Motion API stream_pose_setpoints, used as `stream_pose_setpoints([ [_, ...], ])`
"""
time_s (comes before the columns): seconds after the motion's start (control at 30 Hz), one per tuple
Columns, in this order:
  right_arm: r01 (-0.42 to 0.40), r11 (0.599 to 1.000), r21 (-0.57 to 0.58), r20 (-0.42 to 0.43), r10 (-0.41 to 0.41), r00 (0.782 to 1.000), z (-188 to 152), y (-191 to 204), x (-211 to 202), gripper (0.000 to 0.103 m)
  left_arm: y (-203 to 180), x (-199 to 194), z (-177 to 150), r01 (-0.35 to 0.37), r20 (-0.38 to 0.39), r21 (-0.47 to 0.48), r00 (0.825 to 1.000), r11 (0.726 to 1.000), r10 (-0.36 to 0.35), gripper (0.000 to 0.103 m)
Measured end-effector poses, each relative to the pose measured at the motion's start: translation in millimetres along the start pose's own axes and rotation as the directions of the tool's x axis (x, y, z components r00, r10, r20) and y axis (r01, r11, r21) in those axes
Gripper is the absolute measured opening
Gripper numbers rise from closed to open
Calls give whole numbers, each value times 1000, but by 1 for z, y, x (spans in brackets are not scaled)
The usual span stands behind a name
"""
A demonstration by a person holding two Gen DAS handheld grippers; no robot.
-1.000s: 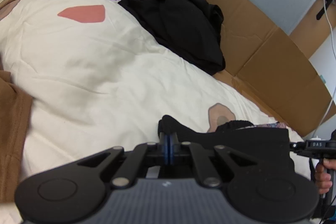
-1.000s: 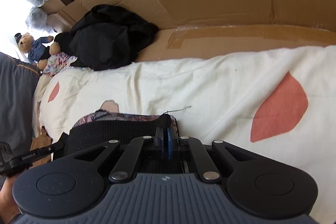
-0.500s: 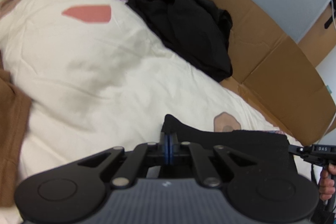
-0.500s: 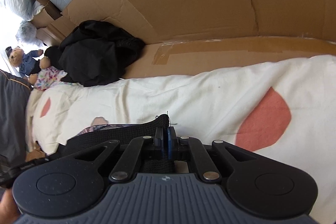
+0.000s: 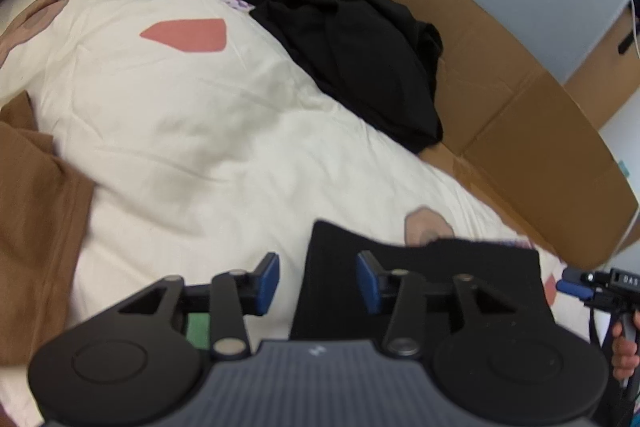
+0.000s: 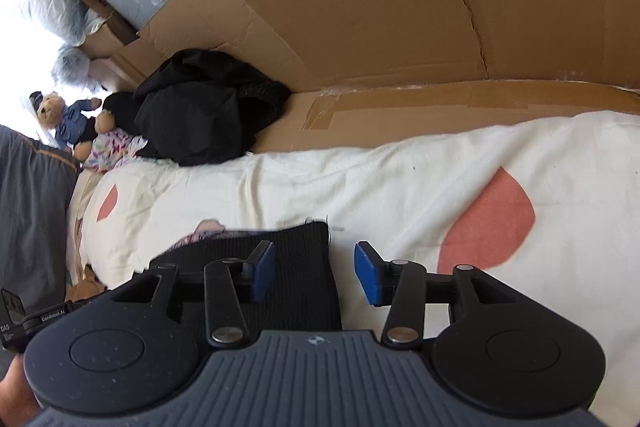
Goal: Fold clothes
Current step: 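Open both tools, release the folded trousers and lift away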
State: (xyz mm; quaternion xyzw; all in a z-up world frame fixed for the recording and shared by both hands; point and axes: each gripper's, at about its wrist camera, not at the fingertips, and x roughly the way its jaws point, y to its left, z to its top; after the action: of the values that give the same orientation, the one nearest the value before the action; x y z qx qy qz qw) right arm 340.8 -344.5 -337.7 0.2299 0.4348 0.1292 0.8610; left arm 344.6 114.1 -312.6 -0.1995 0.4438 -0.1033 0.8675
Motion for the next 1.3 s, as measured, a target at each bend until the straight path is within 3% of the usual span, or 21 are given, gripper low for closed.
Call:
stream_pose_setpoints([
  [0.23,-4,1000,-26,-29,3,1000,-16,1,-18,49,-4,-29,-27,-8,-87,16,996,1000,9,52],
  [0.6,-6,994,-107,-25,4,1000,-28,16,-57,50,-8,-68,-63,-22,-135,41,991,999,27,56],
  [0.8,4,991,-134,-32,-8,999,-39,19,-76,50,-12,-85,-74,-62,-153,-2,986,998,61,57],
  [1.07,-11,978,-208,-44,2,999,-64,26,-103,50,-20,-102,-90,-58,-158,-14,986,998,56,57],
  [1.3,0,972,-235,-84,-21,996,-91,24,-103,50,-24,-102,-113,-64,-189,25,980,998,68,61],
])
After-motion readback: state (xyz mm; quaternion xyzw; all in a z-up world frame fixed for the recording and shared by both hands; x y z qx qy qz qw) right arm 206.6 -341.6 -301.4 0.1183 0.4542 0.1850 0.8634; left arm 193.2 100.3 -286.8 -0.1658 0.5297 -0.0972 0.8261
